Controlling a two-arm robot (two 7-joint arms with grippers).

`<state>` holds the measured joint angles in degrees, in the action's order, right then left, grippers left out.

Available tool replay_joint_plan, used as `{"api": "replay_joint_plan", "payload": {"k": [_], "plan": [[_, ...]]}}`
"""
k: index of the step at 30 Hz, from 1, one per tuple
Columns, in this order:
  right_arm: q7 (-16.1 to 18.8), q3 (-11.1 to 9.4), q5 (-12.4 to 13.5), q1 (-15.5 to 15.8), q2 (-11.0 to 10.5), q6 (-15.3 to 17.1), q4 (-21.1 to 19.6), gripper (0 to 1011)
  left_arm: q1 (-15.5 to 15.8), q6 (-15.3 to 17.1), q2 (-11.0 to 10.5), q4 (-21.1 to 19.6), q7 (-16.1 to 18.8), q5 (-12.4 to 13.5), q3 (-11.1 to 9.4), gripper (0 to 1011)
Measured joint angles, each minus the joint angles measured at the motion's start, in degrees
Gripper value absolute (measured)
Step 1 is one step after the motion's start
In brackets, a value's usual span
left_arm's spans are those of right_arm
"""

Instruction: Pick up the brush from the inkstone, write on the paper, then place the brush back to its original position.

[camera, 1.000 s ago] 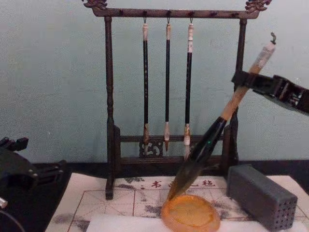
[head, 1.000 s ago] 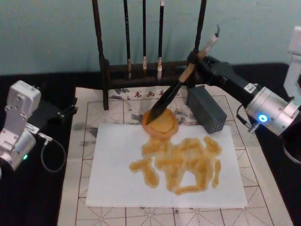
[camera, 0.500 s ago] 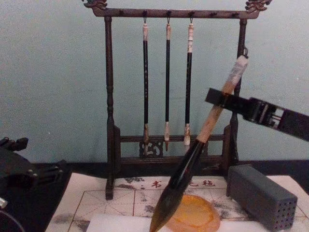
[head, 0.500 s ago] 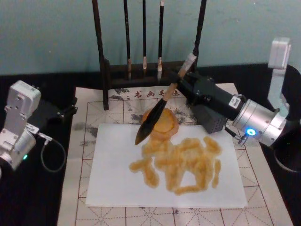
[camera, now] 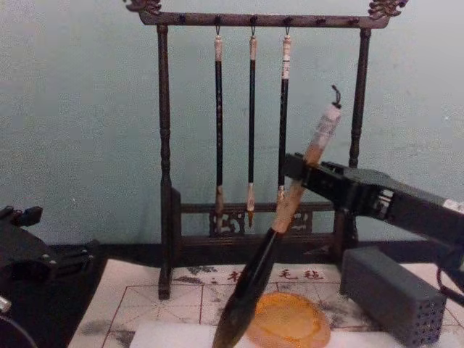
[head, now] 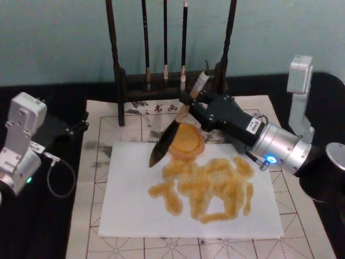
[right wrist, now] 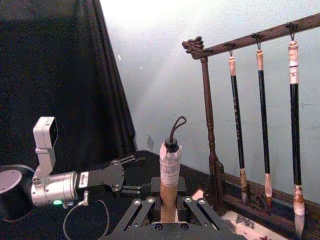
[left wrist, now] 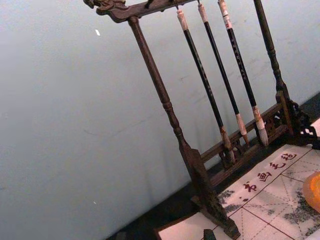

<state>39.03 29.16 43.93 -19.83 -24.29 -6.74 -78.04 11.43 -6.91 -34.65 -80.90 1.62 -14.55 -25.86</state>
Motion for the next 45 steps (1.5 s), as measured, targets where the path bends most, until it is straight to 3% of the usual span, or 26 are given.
{"api": "replay_joint_plan", "payload": {"k": [10,29,45], "plan": [[1.29,0.16,-1.80,-1.12,2.45,-1.50,2.68,194,0.00,0.00,0.00,0.00,0.00,0.00,0.00,1001],[3.05,0.89,-3.39,-2.40,5.02,-2.92,5.72,194,0.00,0.00,0.00,0.00,0.00,0.00,0.00,1001],[3.27,1.02,-5.16,-2.48,5.30,-3.43,6.79,194,0.00,0.00,0.00,0.01,0.00,0.00,0.00,1001]]}}
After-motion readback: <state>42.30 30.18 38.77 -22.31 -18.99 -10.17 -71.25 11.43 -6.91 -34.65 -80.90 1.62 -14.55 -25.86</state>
